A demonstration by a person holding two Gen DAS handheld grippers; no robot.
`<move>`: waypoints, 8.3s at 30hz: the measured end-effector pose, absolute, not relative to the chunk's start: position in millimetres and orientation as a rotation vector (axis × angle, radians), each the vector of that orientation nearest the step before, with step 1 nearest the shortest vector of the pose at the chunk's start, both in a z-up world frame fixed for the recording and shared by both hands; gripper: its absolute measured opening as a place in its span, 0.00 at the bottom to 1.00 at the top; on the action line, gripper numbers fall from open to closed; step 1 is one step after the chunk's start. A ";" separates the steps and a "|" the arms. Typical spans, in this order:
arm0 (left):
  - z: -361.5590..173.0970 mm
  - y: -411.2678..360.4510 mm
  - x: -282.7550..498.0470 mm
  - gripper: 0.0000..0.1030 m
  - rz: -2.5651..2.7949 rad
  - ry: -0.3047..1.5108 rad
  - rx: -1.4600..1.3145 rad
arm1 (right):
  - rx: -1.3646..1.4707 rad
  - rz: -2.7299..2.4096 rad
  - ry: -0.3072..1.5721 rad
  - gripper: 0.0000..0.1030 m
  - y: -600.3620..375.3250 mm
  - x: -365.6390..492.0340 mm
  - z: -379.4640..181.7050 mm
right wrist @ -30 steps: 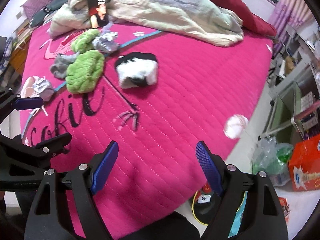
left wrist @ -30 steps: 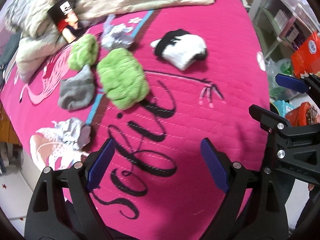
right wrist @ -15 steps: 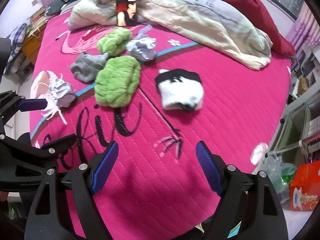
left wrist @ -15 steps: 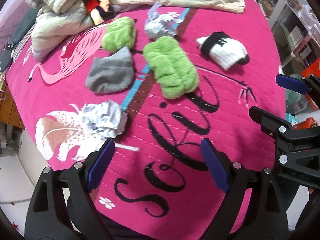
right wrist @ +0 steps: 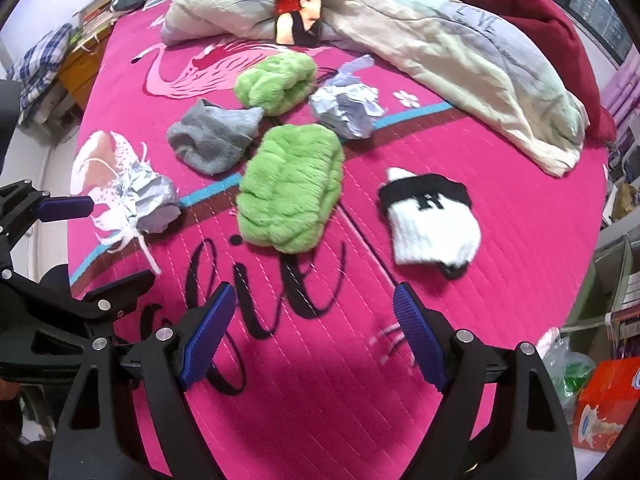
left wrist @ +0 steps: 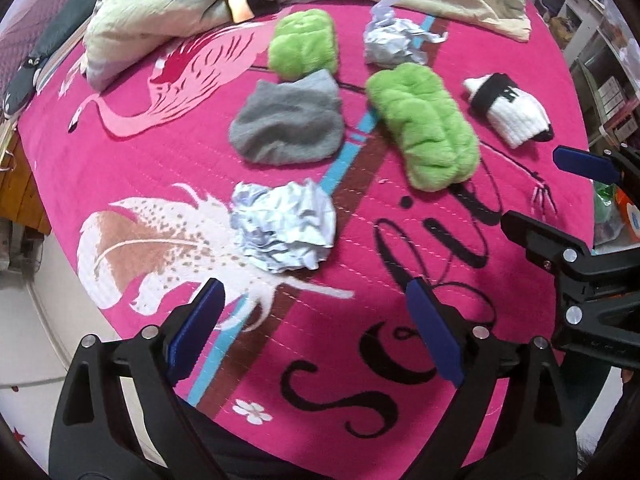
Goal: Collect trash
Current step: 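Grasp the crumpled paper with the left gripper while the right gripper grasps the green fuzzy sock, then carry the paper and green sock with both grippers over the black bin, then open the left gripper while the right gripper opens, dropping paper and sock into the bin, then move both grippers back over the bed toward the grey and white socks, then grasp the grey sock with the left gripper while the right gripper grasps the white R sock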
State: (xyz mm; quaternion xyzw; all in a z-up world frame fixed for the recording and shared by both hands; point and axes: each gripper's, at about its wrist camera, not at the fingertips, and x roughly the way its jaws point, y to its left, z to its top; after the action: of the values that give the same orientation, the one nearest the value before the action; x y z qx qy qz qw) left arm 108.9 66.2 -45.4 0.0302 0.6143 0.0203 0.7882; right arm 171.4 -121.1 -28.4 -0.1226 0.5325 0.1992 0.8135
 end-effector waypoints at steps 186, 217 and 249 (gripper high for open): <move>-37.3 -123.5 129.5 0.85 -0.249 1.247 0.361 | 0.070 0.052 1.139 0.76 -337.9 123.7 -35.1; -57.3 31.1 172.9 0.88 0.022 1.275 0.131 | -0.180 0.354 1.112 0.81 -166.0 231.8 -21.8; -108.8 69.7 244.0 0.95 0.004 1.264 0.095 | -0.207 0.301 1.204 0.86 -164.8 269.8 -65.8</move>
State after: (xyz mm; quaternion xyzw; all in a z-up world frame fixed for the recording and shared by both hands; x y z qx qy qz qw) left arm 244.0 69.7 -108.8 0.0444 0.5907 0.0019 0.8057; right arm 269.8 -164.8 -65.8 -0.0970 0.5630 0.1406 0.8086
